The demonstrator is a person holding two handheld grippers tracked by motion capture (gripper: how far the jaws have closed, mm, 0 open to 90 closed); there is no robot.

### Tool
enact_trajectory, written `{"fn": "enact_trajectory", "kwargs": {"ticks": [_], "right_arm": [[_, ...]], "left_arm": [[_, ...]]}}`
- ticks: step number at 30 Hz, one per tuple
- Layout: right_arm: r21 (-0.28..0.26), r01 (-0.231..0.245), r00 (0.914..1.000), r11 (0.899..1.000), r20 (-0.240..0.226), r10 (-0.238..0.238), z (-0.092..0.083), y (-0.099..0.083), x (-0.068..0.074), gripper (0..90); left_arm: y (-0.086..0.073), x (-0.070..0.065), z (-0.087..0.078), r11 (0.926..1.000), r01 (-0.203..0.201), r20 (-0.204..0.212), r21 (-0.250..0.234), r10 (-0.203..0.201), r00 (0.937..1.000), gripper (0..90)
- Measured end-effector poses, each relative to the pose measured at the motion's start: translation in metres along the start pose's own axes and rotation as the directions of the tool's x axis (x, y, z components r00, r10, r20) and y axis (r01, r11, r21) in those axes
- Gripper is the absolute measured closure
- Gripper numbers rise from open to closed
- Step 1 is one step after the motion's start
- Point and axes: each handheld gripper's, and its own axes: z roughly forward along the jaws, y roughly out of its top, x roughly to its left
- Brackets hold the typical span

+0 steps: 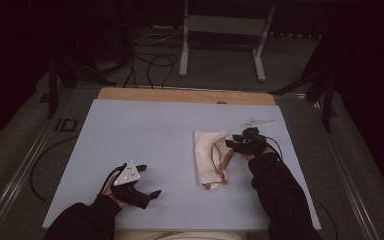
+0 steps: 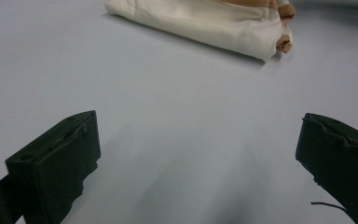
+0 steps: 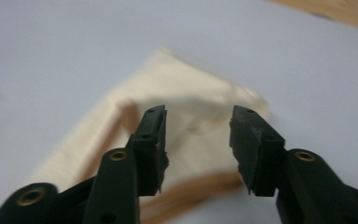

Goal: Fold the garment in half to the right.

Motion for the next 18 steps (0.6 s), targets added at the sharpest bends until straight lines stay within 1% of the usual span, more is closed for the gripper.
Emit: {"fn": "enact_trajectory", "kwargs": {"ticks": [3,5,8,12,14,15,16,17,18], "right_arm": [[-0.007,0.01,0.9995,1.0,-0.03,-0.01,0.008,0.014,0.014,50.0],[0.005,0.024,0.999,1.0,-0.039,-0.024,0.016,0.02,0.022,47.3],[0.039,0.037,0.9992,0.999,-0.019,-0.036,0.03,0.024,0.03,46.6],[0.089,0.024,0.9997,0.996,0.004,-0.025,0.043,0.02,0.03,48.1],[0.109,0.022,0.9997,0.994,0.01,-0.023,0.046,0.016,0.028,53.3],[0.119,0.021,0.9997,0.993,0.012,-0.023,0.046,0.013,0.027,54.5],[0.126,0.017,0.9998,0.992,0.011,-0.019,0.046,0.011,0.026,60.1],[0.128,0.018,0.9997,0.992,0.012,-0.02,0.044,0.009,0.025,67.6],[0.13,0.025,0.9995,0.991,0.015,-0.028,0.043,0.007,0.025,71.5]], "left_arm": [[-0.001,0.0,0.0,1.0,0.0,-0.001,-0.003,0.0,1.0,0.7],[-0.001,0.0,0.001,1.0,0.003,0.002,-0.002,-0.003,1.0,0.6],[-0.002,-0.001,0.002,1.0,0.0,0.007,0.003,0.0,1.0,0.6],[-0.002,-0.002,0.002,1.0,-0.004,0.009,0.003,0.004,1.0,0.6],[-0.001,-0.002,0.002,1.0,-0.006,0.008,-0.004,0.006,1.0,0.6],[-0.001,-0.002,0.002,1.0,-0.005,0.007,-0.006,0.005,1.0,0.7],[-0.001,-0.002,0.001,0.9999,-0.004,0.007,-0.01,0.004,1.0,0.6],[0.0,-0.002,0.001,0.9999,-0.003,0.008,-0.012,0.003,1.0,0.6],[0.0,-0.001,0.001,0.9999,-0.002,0.008,-0.014,0.002,1.0,0.6]]}}
